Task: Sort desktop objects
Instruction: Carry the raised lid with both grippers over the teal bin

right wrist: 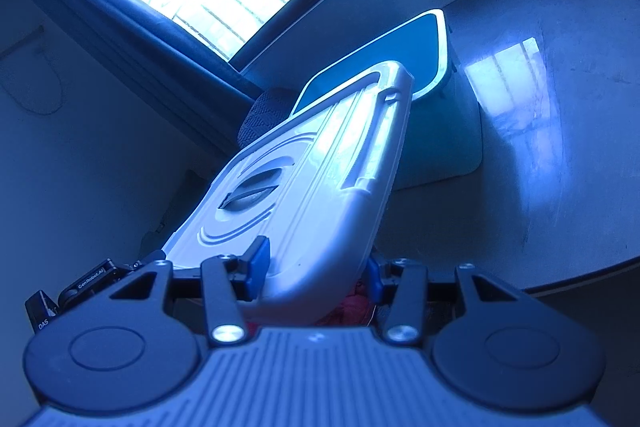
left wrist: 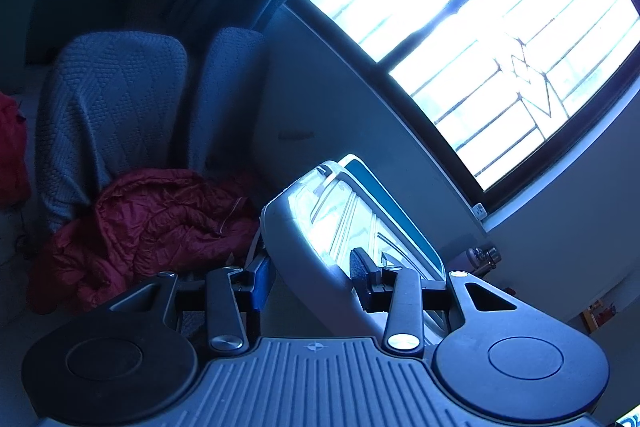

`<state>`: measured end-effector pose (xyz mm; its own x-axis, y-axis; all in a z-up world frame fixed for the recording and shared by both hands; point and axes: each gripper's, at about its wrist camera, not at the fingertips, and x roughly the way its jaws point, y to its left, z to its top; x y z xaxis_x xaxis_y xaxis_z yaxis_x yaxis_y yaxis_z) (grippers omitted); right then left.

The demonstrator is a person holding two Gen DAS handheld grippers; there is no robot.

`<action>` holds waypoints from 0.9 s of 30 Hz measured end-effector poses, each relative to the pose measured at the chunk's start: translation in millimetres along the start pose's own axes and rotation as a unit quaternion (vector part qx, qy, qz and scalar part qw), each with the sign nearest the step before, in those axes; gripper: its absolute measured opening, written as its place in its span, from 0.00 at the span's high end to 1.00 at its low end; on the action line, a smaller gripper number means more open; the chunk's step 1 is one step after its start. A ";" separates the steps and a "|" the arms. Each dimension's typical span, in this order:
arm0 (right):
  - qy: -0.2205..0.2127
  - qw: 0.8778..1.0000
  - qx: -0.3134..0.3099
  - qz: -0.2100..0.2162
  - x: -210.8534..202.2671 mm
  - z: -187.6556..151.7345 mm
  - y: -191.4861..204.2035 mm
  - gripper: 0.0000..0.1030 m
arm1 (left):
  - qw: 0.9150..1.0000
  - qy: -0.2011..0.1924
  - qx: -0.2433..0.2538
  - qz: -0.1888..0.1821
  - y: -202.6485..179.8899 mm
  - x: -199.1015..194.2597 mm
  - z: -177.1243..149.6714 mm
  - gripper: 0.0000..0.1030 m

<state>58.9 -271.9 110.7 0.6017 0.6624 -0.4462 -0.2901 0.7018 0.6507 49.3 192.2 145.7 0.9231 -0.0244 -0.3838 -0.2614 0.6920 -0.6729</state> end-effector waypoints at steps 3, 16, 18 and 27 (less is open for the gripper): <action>-0.004 1.000 0.001 -0.003 4.1 5.4 -1.3 0.53 | 1.000 0.003 0.002 -0.003 -2.2 9.5 3.5 0.59; -0.021 1.000 0.007 -0.012 27.6 39.5 -9.5 0.53 | 1.000 0.016 0.011 -0.015 -21.4 64.8 30.1 0.59; -0.023 1.000 0.009 -0.016 33.8 46.0 -11.4 0.53 | 1.000 0.019 0.012 -0.018 -24.4 76.7 35.8 0.60; -0.041 0.998 0.024 -0.032 60.9 78.5 -21.2 0.53 | 0.998 0.042 0.022 -0.034 -41.5 140.4 62.7 0.59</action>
<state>160.2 -266.9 118.0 0.6769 0.5922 -0.4372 -0.2150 0.7271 0.6520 207.4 205.3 159.4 0.9107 -0.1318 -0.3914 -0.1844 0.7184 -0.6708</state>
